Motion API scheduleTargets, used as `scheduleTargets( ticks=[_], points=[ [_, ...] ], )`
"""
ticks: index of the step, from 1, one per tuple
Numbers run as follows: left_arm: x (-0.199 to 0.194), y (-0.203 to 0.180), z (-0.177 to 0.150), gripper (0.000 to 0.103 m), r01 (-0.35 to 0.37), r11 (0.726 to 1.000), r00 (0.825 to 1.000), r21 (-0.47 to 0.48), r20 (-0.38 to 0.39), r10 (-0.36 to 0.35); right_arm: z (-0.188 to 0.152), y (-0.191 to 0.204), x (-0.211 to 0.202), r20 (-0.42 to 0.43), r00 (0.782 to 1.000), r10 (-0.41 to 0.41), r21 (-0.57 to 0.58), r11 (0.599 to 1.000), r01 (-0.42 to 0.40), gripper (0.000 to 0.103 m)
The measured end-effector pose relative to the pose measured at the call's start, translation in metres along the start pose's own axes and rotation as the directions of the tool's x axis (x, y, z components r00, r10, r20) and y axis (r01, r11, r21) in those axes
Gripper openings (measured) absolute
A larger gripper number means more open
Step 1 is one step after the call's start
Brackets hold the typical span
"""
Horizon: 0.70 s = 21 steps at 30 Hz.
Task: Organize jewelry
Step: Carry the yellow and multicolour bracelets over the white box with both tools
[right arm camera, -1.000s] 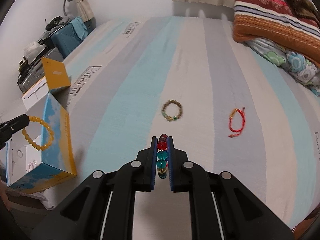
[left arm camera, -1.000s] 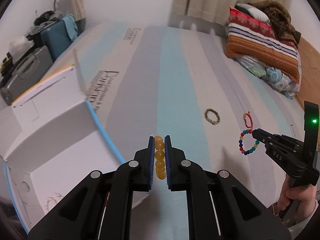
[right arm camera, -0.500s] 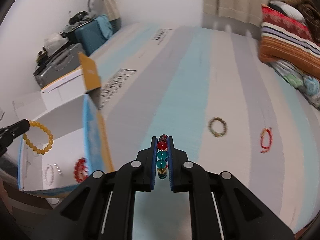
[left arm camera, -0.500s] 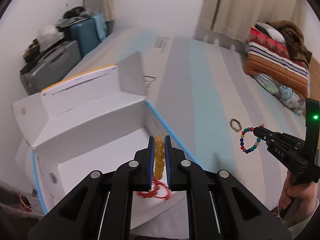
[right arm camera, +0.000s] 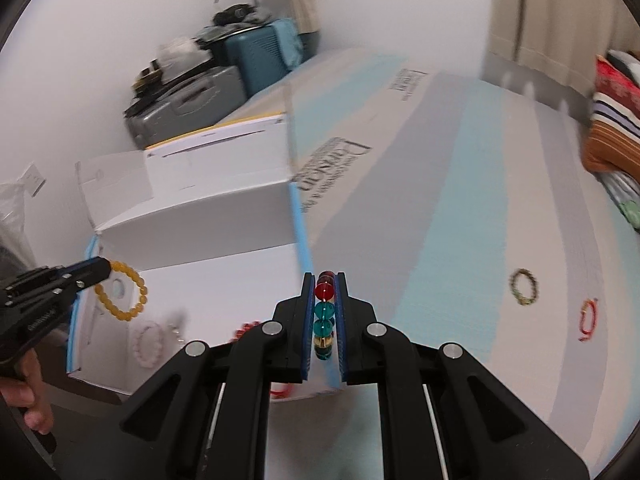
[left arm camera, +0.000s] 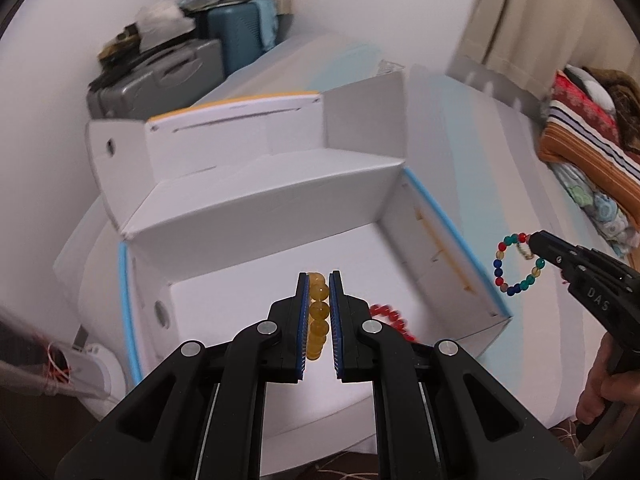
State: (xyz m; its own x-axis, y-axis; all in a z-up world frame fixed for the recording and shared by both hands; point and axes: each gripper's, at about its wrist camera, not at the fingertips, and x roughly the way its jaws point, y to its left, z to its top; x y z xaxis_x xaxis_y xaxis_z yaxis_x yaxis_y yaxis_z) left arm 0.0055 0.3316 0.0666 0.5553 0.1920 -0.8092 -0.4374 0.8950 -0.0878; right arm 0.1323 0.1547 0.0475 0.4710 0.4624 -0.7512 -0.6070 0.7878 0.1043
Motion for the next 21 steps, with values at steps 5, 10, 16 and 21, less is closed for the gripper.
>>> scheduleTargets(
  ticks=[5, 10, 16, 21],
  points=[
    [0.010, 0.035, -0.012, 0.009, -0.046, 0.997, 0.998, -0.054, -0.041, 0.044, 0.000, 0.036, 0.014, -0.011, 0.999, 0.050, -0.048, 0.998, -0.050, 0.009],
    [0.025, 0.062, -0.027, 0.009, -0.091, 0.991, 0.992, -0.095, -0.094, 0.082, -0.005, 0.066, 0.038, -0.077, 0.995, 0.068, -0.095, 0.993, -0.075, 0.009],
    [0.054, 0.090, -0.044, 0.009, -0.120, 0.983, 0.976, -0.140, -0.199, 0.090, -0.014, 0.090, 0.075, -0.208, 0.977, 0.055, -0.133, 0.988, -0.084, 0.009],
    [0.060, 0.089, -0.047, 0.009, -0.139, 0.982, 0.970, -0.128, -0.218, 0.109, -0.020, 0.097, 0.095, -0.265, 0.964, 0.021, -0.159, 0.985, -0.065, 0.009]
  ],
)
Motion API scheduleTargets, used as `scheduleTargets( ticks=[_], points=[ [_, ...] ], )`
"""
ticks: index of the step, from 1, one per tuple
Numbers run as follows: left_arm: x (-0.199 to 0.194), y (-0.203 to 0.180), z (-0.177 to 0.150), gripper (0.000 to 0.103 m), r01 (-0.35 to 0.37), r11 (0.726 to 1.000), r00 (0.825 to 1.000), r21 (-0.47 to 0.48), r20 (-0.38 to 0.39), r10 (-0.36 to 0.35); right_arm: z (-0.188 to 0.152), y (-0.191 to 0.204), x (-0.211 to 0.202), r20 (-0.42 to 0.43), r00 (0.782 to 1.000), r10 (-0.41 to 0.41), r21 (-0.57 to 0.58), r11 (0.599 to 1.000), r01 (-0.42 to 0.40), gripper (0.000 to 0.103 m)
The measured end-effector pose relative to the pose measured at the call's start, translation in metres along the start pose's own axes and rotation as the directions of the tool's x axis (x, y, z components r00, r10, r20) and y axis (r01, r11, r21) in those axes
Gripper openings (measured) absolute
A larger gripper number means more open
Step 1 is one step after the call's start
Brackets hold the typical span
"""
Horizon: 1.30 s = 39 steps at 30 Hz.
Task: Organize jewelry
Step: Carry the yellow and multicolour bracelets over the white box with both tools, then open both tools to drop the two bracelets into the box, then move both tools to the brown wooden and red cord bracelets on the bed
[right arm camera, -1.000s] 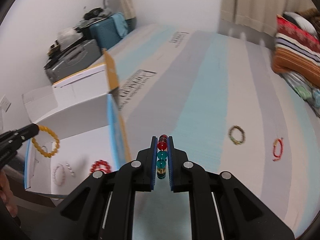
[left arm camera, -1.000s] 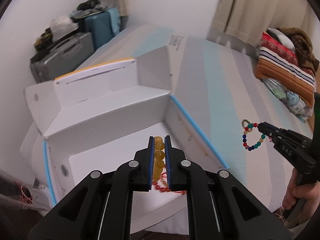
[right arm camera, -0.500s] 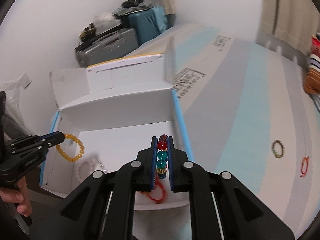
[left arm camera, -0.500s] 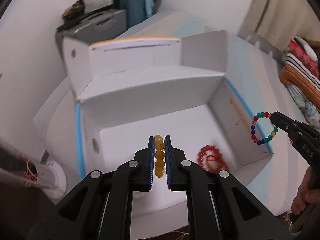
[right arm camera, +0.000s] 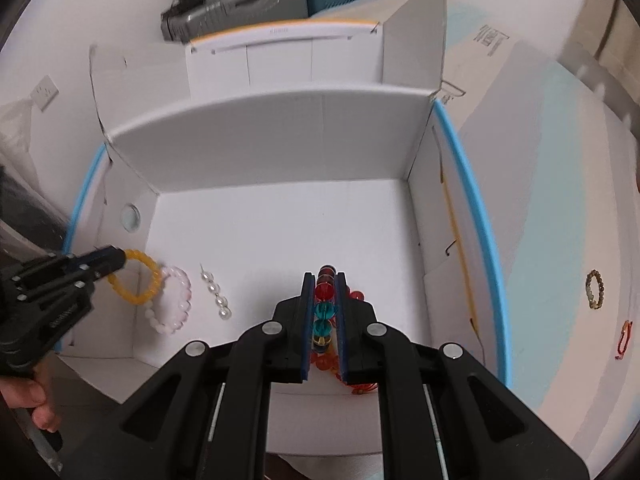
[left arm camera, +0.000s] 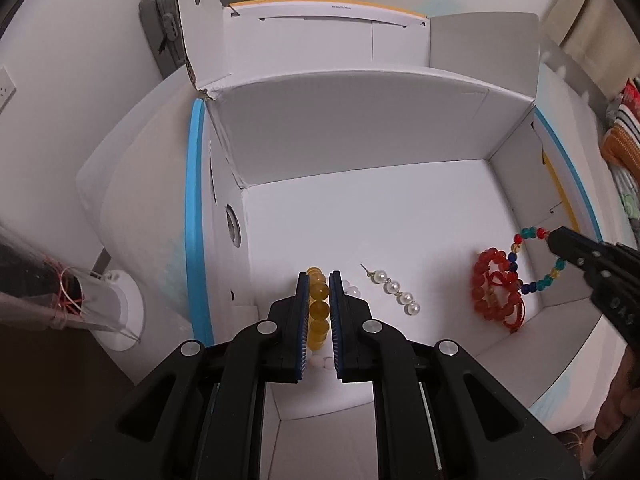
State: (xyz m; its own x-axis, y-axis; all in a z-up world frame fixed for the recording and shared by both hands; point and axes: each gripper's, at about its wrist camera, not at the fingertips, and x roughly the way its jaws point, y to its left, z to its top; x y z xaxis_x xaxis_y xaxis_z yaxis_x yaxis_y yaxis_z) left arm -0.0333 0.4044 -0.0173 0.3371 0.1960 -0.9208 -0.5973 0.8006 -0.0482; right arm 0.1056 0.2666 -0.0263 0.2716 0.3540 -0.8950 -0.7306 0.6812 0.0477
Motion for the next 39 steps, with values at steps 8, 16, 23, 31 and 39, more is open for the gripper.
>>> scheduleTargets(
  ticks=[8, 16, 23, 31, 39],
  points=[
    [0.008, -0.018, -0.002, 0.009, 0.030, 0.999, 0.999, 0.017, -0.031, -0.030, -0.001, 0.003, 0.013, -0.042, 0.999, -0.005, -0.001, 1.000, 0.005, 0.010],
    [0.009, -0.027, -0.005, 0.011, 0.040, 0.999, 0.999, 0.022, -0.030, -0.039, 0.001, -0.001, 0.005, -0.012, 1.000, -0.015, 0.022, 1.000, 0.015, 0.036],
    [-0.013, -0.037, -0.001, 0.055, 0.007, 0.999, 0.999, 0.033, 0.049, -0.008, 0.000, -0.010, -0.029, 0.094, 0.995, -0.014, 0.054, 0.999, 0.009, 0.059],
    [-0.044, -0.068, 0.002, 0.097, -0.020, 0.996, 0.987, 0.085, 0.161, 0.006, -0.012, -0.038, -0.064, 0.167, 0.983, -0.075, 0.082, 0.995, 0.062, 0.075],
    [-0.055, -0.121, -0.004, 0.097, 0.034, 0.989, 0.983, 0.142, 0.174, -0.058, -0.038, -0.092, -0.086, 0.195, 0.972, -0.128, 0.178, 0.980, 0.093, 0.095]
  ],
)
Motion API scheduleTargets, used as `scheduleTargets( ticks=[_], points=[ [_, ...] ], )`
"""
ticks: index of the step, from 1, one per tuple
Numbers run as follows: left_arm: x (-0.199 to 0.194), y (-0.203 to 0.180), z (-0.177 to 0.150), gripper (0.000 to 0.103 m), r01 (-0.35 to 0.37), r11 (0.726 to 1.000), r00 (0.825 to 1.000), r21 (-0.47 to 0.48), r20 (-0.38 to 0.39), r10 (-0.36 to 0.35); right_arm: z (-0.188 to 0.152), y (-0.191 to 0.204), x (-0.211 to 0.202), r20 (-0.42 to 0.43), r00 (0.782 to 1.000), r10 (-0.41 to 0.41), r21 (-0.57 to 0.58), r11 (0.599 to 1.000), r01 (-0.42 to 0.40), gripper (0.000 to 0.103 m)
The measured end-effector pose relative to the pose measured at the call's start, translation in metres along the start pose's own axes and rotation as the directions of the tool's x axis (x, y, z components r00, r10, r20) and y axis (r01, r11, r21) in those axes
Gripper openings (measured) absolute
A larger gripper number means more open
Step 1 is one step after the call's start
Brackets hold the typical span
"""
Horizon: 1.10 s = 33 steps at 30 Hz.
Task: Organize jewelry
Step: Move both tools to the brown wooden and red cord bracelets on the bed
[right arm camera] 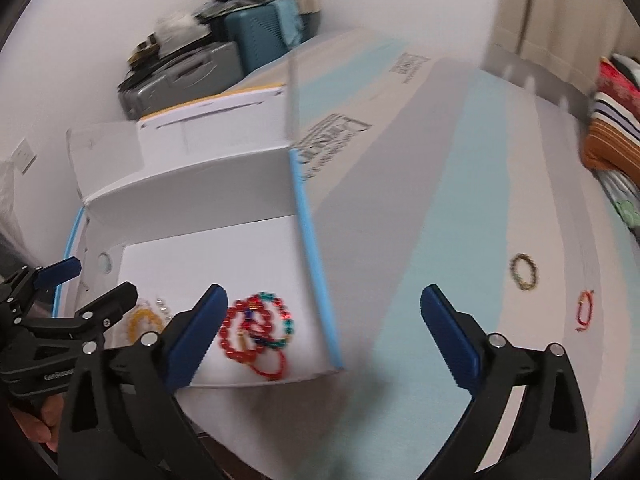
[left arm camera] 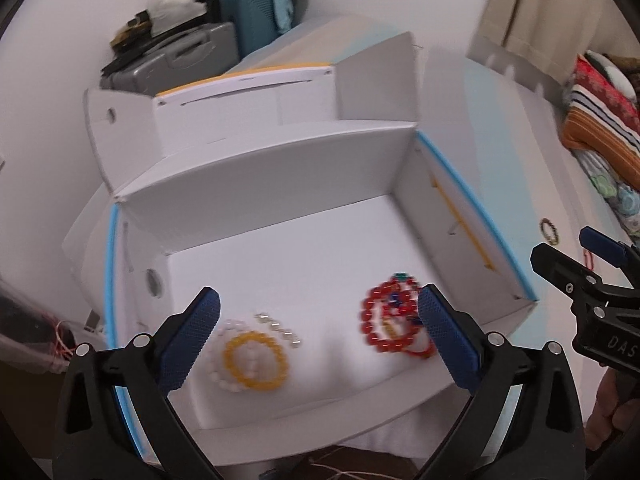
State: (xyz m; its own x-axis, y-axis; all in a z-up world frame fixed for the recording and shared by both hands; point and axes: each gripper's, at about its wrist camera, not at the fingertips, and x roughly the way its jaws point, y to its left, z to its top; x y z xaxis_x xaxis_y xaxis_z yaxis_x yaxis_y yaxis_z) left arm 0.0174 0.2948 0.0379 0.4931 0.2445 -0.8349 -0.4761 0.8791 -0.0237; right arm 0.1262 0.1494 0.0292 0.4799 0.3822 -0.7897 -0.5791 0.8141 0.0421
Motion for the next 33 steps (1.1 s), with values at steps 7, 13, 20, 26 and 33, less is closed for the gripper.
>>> scheduleTargets(
  ticks=[7, 13, 20, 26, 33],
  points=[
    [-0.006, -0.057, 0.007, 0.097, 0.070, 0.997, 0.996, 0.027, 0.062, -0.071, -0.014, -0.063, -0.015, 0.022, 0.998, -0.059, 0.077, 0.995, 0.057, 0.096],
    [-0.004, -0.121, 0.014, 0.097, 0.134, 0.986, 0.985, 0.096, 0.099, -0.144, -0.026, -0.133, -0.019, 0.006, 0.995, -0.101, 0.164, 0.982, 0.099, 0.096],
    [0.019, -0.198, 0.020, 0.097, 0.175, 0.975, 0.979, 0.136, 0.079, -0.187, -0.035, -0.213, -0.020, -0.001, 0.988, -0.155, 0.238, 0.959, 0.151, 0.096],
    [0.046, -0.262, 0.023, 0.097, 0.211, 0.959, 0.972, 0.190, 0.064, -0.226, -0.045, -0.284, -0.012, -0.027, 0.980, -0.198, 0.289, 0.937, 0.198, 0.096],
    [0.085, -0.320, 0.034, 0.097, 0.225, 0.941, 0.969, 0.253, 0.039, -0.242, -0.058, -0.344, 0.014, -0.074, 0.972, -0.224, 0.335, 0.912, 0.236, 0.096]
  ],
)
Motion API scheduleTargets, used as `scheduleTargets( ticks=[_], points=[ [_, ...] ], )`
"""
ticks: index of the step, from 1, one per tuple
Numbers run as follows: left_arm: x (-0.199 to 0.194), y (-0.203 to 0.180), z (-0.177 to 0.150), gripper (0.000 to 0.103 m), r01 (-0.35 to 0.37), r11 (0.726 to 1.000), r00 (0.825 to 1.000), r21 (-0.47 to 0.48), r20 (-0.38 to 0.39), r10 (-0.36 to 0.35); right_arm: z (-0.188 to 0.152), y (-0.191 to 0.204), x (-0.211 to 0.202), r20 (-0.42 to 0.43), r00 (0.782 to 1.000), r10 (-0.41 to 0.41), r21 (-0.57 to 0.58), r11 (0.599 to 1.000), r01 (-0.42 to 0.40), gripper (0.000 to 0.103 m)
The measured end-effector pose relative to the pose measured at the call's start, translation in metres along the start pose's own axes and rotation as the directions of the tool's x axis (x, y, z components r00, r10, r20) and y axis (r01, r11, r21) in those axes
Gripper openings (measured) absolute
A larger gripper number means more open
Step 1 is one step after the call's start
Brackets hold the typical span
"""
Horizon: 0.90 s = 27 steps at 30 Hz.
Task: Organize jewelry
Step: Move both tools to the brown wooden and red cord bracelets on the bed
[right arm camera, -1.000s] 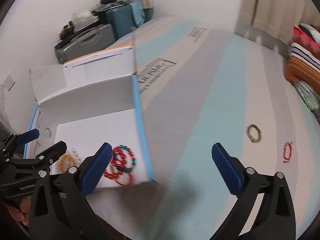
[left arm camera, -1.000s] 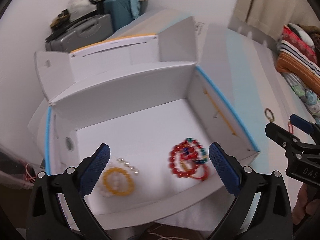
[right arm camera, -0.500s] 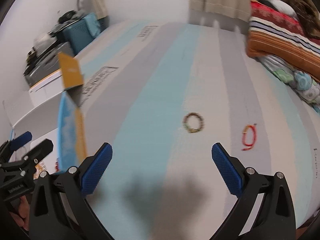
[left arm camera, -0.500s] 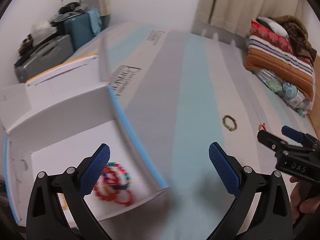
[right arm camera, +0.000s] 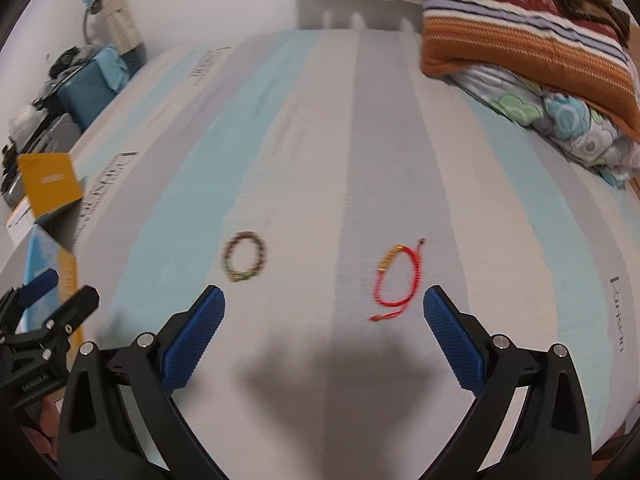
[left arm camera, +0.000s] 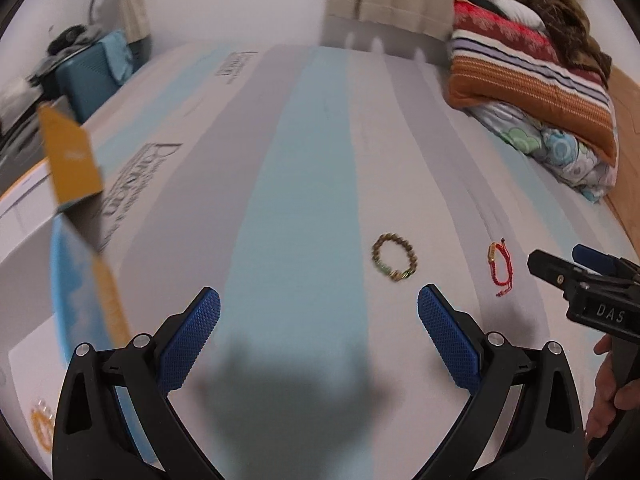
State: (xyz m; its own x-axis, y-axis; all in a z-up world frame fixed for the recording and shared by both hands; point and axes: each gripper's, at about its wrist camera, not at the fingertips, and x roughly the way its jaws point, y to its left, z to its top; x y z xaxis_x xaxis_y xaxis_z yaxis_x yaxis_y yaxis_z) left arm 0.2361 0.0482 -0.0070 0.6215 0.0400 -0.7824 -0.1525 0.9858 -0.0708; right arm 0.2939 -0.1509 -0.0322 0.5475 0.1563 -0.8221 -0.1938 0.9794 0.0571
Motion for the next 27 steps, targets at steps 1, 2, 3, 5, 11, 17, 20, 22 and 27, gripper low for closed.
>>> scheduleTargets(
  ticks=[1, 2, 3, 5, 11, 17, 20, 22, 27],
  points=[
    [0.008, -0.004, 0.003, 0.097, 0.010, 1.000, 1.000, -0.004, -0.006, -0.010, 0.001, -0.005, 0.007, -0.006, 1.000, -0.005, 0.004, 1.000, 0.005, 0.096],
    [0.014, -0.007, 0.006, 0.097, 0.015, 1.000, 1.000, -0.008, -0.011, -0.015, 0.002, -0.013, 0.017, -0.018, 1.000, -0.014, 0.010, 1.000, 0.014, 0.096],
    [0.021, -0.010, 0.009, 0.097, 0.021, 1.000, 1.000, -0.010, -0.015, -0.021, 0.003, -0.019, 0.024, -0.026, 1.000, -0.018, 0.016, 1.000, 0.018, 0.096],
    [0.035, -0.016, 0.014, 0.097, 0.010, 1.000, 1.000, 0.001, -0.018, -0.010, 0.005, -0.029, 0.037, -0.037, 0.999, -0.029, 0.023, 0.999, 0.029, 0.096],
    [0.079, -0.027, 0.021, 0.097, -0.010, 0.999, 1.000, 0.038, -0.028, 0.011, 0.010, -0.051, 0.076, -0.074, 0.996, -0.047, 0.052, 0.997, 0.051, 0.096],
    [0.123, -0.031, 0.018, 0.097, -0.021, 0.999, 0.997, 0.045, -0.067, 0.024, 0.009, -0.059, 0.115, -0.122, 0.991, -0.060, 0.060, 0.996, 0.067, 0.096],
    [0.140, -0.030, 0.015, 0.097, -0.029, 0.999, 0.996, 0.029, -0.085, 0.032, 0.006, -0.063, 0.134, -0.150, 0.987, -0.059, 0.077, 0.994, 0.072, 0.096],
    [0.150, -0.028, 0.014, 0.096, -0.037, 0.999, 0.995, 0.017, -0.093, 0.038, 0.003, -0.065, 0.144, -0.161, 0.985, -0.057, 0.082, 0.994, 0.071, 0.096],
    [0.163, -0.030, 0.014, 0.096, -0.045, 0.999, 0.994, 0.024, -0.103, 0.047, -0.007, -0.068, 0.155, -0.159, 0.986, -0.050, 0.080, 0.995, 0.063, 0.093]
  ],
)
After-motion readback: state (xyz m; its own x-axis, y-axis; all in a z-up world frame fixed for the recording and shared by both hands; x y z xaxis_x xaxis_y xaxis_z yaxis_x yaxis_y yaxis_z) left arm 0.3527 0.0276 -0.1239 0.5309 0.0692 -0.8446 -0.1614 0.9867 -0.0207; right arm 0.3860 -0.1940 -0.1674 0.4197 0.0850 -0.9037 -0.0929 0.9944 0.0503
